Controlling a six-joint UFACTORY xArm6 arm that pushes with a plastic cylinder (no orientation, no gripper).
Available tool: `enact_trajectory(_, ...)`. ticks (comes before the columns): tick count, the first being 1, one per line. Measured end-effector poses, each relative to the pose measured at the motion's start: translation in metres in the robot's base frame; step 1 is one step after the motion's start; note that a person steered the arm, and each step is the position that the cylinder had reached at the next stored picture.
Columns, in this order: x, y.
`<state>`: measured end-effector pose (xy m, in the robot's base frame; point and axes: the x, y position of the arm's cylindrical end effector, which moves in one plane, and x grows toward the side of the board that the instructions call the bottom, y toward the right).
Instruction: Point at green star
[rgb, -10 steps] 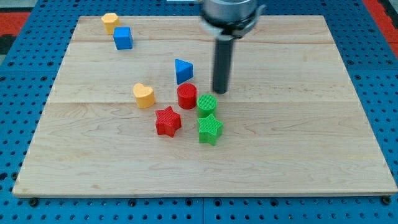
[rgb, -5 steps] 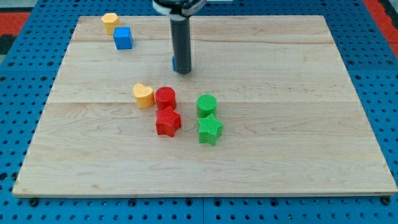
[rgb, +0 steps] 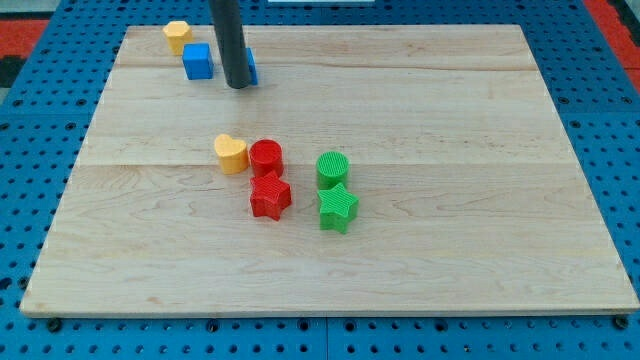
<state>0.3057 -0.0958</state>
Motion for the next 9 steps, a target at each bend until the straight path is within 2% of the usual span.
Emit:
enact_trajectory(1,0.010,0.043)
enact_trajectory(3,-0.034,-0.029)
enact_trajectory(4,-0.030,0.013)
enact_trajectory(5,0.012,0.130)
enact_trajectory(6,0.097,0.208)
enact_trajectory(7,0.155,0.222)
enact_trajectory(8,0.171,0.161)
enact_trajectory(9,0.196,0.128)
